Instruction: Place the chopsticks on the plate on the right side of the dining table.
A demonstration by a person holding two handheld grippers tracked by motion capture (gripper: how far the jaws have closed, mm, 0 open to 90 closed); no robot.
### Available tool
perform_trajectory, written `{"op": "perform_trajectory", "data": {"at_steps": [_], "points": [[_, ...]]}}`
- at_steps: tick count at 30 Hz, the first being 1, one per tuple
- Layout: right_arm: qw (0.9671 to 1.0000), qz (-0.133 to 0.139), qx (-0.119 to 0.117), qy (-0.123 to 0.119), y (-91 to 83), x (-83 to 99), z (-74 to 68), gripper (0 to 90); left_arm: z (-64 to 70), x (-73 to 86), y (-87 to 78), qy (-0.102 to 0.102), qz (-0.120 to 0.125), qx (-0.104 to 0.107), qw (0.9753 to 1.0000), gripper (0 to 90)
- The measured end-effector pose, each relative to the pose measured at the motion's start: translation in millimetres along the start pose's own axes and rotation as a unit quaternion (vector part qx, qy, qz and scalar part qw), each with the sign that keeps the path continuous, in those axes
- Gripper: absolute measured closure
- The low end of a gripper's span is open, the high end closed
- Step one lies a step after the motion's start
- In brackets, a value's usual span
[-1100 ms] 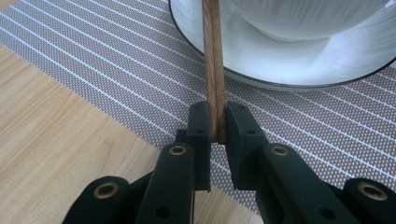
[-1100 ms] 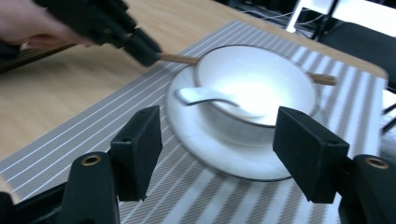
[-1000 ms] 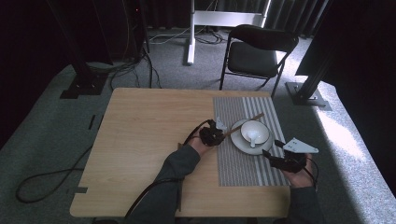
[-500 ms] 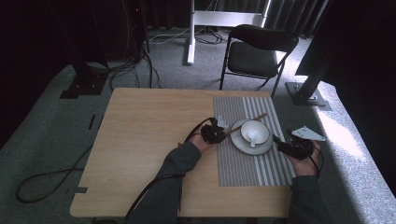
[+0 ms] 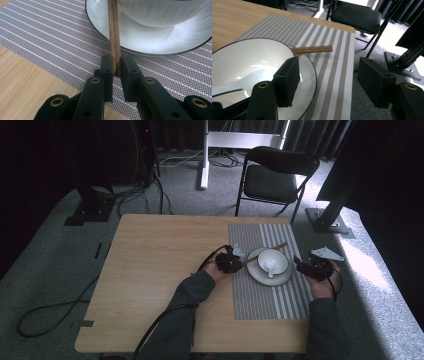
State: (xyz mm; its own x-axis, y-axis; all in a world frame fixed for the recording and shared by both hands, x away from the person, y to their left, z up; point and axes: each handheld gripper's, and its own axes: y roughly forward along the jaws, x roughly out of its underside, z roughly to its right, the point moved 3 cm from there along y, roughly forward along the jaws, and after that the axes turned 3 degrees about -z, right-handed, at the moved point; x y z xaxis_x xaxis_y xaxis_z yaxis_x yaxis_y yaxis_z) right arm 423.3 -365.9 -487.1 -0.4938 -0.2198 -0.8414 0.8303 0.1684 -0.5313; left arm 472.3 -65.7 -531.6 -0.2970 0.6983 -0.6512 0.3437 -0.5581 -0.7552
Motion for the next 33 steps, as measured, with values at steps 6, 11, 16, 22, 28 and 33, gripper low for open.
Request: {"op": "perform_trajectory", "data": {"at_steps": [6,11,16,22,28,33], "points": [[0.9999,-0.013,0.007,0.001,17.3,-2.5,4.5,33.9,-0.2,-0.3,0.2,0.000,-0.001,0.003,1.0000,80.3],[0.9997,-0.024,0.009,0.004,28.3,-2.6,5.9,33.9,-0.2,-0.4,0.2,-0.005,0.001,0.004,1.0000,75.5],[0.9994,-0.032,0.007,0.008,38.1,-4.8,6.2,34.0,0.0,0.7,-0.2,-0.006,0.000,0.004,1.0000,72.7],[0.9991,-0.039,0.002,0.017,47.7,-8.2,9.4,34.1,0.9,2.3,-3.0,-0.004,0.000,0.004,1.0000,71.1],[0.9986,-0.046,-0.002,0.027,56.3,-12.1,13.2,34.3,5.5,3.7,-5.5,0.001,-0.005,-0.001,1.0000,71.5],[0.9981,-0.050,-0.008,0.034,65.4,-17.8,13.3,34.3,8.2,4.0,-4.1,0.009,-0.017,-0.013,0.9997,78.7]]}}
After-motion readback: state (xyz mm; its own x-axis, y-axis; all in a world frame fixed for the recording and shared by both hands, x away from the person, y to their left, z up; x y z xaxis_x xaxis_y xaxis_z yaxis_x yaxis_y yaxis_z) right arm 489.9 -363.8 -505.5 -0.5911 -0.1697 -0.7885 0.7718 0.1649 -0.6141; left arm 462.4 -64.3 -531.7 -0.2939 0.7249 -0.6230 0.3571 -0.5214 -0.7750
